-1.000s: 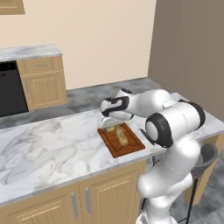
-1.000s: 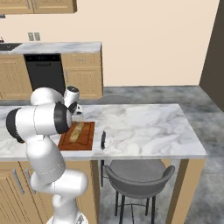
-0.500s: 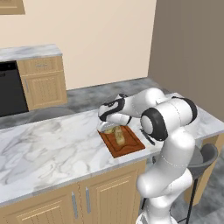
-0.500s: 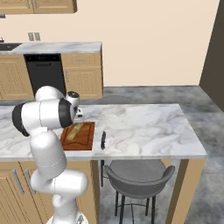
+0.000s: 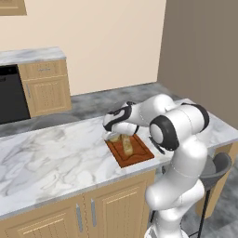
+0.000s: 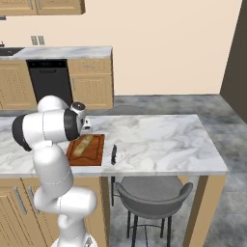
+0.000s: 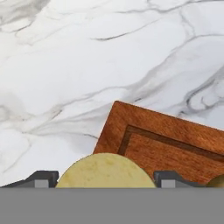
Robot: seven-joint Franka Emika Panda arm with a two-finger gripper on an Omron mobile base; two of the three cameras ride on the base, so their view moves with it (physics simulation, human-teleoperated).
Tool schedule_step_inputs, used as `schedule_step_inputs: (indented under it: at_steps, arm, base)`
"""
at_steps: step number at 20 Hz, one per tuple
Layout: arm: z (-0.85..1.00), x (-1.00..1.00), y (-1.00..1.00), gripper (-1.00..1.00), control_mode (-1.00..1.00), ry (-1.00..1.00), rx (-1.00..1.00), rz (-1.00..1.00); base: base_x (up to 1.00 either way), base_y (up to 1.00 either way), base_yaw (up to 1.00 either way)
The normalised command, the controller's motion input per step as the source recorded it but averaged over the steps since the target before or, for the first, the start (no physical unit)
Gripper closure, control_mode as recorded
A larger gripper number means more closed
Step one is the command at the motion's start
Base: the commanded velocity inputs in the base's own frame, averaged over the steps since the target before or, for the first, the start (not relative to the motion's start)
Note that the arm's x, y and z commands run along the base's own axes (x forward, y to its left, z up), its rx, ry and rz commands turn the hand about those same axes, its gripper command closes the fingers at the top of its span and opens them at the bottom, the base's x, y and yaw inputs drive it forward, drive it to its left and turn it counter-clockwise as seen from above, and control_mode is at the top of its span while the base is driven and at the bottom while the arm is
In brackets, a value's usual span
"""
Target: Retrieve the sausage and cheese from the fridge and place them on the cutting board on the counter.
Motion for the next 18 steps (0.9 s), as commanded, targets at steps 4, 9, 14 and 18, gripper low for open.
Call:
schedule_step_inputs:
  at_steps: [4,9,14,18]
  arm:
    - [0.04,0.00,-0.18,-1.00,-1.00,-0.10,0.00,0.00]
    - [0.17,-0.08,-0.15,-1.00,-1.00,-0.05,0.00,0.00]
    - [0.57,-0.03,0.00,-1.00,-1.00,0.00,-0.02,0.00]
    - [0.99,-0.46,0.00,-1.00,-1.00,-0.01,0.00,0.00]
  base:
    - [0.00,0.00,0.00]
    - [0.00,0.00,0.00]
    - [0.00,0.00,0.00]
    - [0.00,0.00,0.00]
